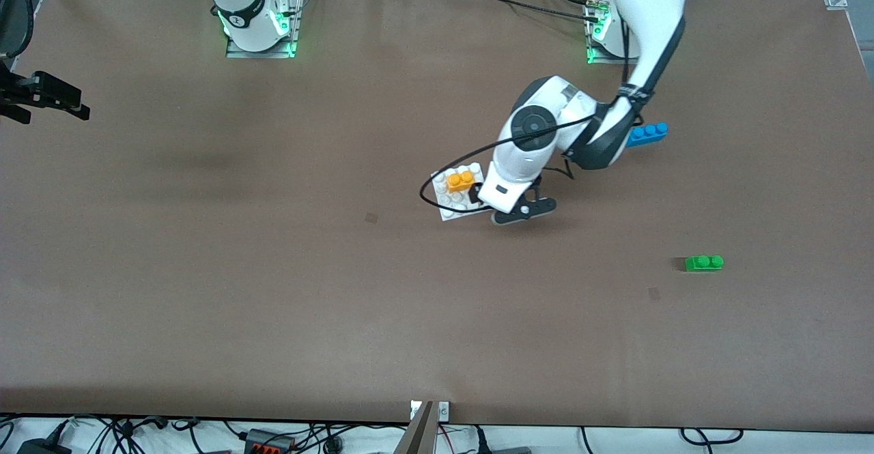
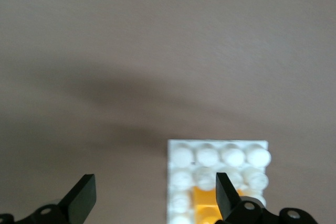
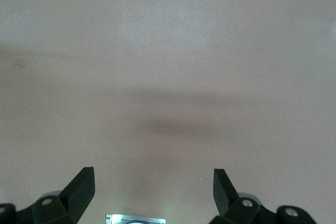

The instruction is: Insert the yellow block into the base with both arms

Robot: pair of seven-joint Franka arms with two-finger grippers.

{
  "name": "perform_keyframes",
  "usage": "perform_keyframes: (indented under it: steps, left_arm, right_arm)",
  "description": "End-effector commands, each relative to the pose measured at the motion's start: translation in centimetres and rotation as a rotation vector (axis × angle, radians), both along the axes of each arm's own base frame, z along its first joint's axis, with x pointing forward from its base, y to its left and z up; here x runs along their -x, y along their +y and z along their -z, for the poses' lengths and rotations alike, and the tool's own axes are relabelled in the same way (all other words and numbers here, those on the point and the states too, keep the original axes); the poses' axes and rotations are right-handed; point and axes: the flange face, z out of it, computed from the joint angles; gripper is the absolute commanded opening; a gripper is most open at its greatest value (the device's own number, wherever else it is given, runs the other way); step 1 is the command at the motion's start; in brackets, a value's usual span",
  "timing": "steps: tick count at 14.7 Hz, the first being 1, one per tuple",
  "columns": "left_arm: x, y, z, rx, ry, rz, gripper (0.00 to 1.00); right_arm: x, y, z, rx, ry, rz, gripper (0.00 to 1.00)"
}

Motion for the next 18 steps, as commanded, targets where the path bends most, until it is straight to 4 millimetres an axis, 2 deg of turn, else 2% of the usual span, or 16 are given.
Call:
perform_keyframes:
  steps: [1,2,4,6,7,10,11,15,16,18]
  left_arm:
    - [0.3,3.7,-3.3,-0.011,0.0,0.073,1.0]
    - [0.0,6.0,-4.2,-0.016,-0.001,0.12,1.0]
    - [-0.6,11.7,-6.4,-0.037,0.0,0.098,1.0]
    - [-1.2,19.2,-10.7,-0.074,0.024,0.016,1.0]
    - [-1.2,22.0,-13.0,-0.082,0.026,0.044,1.0]
    - [-1.7,28.9,-16.6,-0.076,0.005,0.151,1.0]
    - [-1.8,30.1,-17.6,-0.074,-0.011,0.147,1.0]
    - [-1.0,33.0,-24.3,-0.038,-0.034,0.187,1.0]
    - [-0.9,33.1,-25.6,-0.035,-0.014,0.187,1.0]
    - [-0.8,32.3,-26.3,-0.035,-0.005,0.192,1.0]
  right_arm:
    - [0.6,0.0,-0.3,-0.01,0.0,0.001,1.0]
    - [0.6,0.0,-0.3,-0.01,0.0,-0.001,1.0]
    - [0.6,0.0,-0.3,-0.01,0.0,-0.001,1.0]
    - [0.6,0.0,-0.3,-0.01,0.0,0.001,1.0]
    - [0.6,0.1,-0.3,-0.01,0.0,-0.001,1.0]
    - [0.6,0.0,-0.3,-0.01,0.0,-0.001,1.0]
    - [0.5,0.2,-0.3,-0.009,0.001,-0.002,1.0]
    - [0.5,0.3,-0.3,-0.01,-0.001,-0.005,1.0]
    - [0.5,0.3,-0.3,-0.01,0.0,-0.005,1.0]
    - [0.5,0.4,-0.3,-0.01,-0.001,-0.007,1.0]
